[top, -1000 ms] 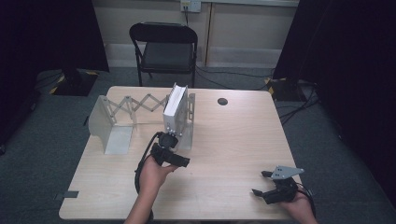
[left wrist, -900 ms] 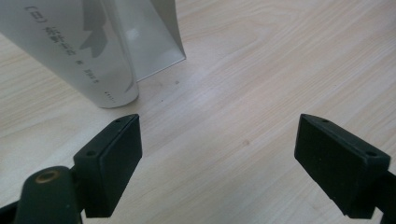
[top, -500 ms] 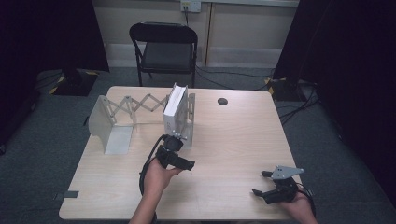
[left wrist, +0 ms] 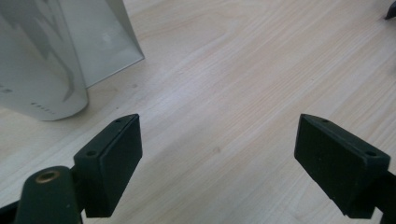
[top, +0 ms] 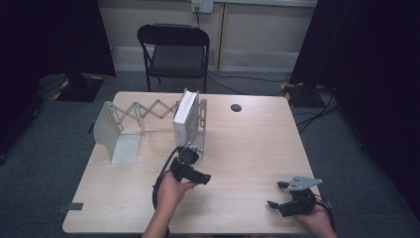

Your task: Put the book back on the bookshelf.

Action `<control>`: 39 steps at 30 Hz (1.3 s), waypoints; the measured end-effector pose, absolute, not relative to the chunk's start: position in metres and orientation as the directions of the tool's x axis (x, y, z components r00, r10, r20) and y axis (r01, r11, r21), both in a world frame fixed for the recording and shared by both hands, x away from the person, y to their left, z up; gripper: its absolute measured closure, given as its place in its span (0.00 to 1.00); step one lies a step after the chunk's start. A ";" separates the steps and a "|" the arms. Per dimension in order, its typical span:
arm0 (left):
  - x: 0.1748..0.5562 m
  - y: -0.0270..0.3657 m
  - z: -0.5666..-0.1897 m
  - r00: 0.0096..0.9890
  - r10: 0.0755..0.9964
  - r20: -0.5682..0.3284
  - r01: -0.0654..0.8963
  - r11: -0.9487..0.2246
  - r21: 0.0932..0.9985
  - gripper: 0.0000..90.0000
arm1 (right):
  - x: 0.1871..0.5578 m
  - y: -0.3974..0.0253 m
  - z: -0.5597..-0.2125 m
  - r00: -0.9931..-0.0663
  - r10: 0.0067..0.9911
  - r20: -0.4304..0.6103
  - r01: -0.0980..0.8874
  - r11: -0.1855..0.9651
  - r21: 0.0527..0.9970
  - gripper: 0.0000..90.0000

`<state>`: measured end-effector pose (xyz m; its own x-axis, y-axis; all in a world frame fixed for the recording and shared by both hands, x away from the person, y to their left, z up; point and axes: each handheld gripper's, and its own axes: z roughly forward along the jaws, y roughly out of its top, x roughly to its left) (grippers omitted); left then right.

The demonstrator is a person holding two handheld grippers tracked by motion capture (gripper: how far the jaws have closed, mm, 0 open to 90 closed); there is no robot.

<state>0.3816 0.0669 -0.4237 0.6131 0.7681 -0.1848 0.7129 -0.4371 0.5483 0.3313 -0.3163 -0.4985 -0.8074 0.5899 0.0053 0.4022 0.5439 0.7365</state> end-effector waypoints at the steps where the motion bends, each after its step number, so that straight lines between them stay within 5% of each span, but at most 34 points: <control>1: 0.381 0.066 -0.425 0.613 0.768 -0.187 0.714 -0.437 0.547 0.17 | 0.331 -0.316 -0.498 -0.807 0.590 0.005 0.402 0.544 0.736 0.18; 39: 0.372 0.019 -0.461 0.687 0.704 -0.183 0.675 -0.523 0.521 0.16 | 0.331 -0.316 -0.499 -0.807 0.590 0.005 0.402 0.544 0.737 0.18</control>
<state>0.3722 0.0195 -0.4612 0.6866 0.7037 -0.1826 0.6747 -0.5232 0.5206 0.3313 -0.3163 -0.4985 -0.8075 0.5899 0.0053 0.4018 0.5435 0.7370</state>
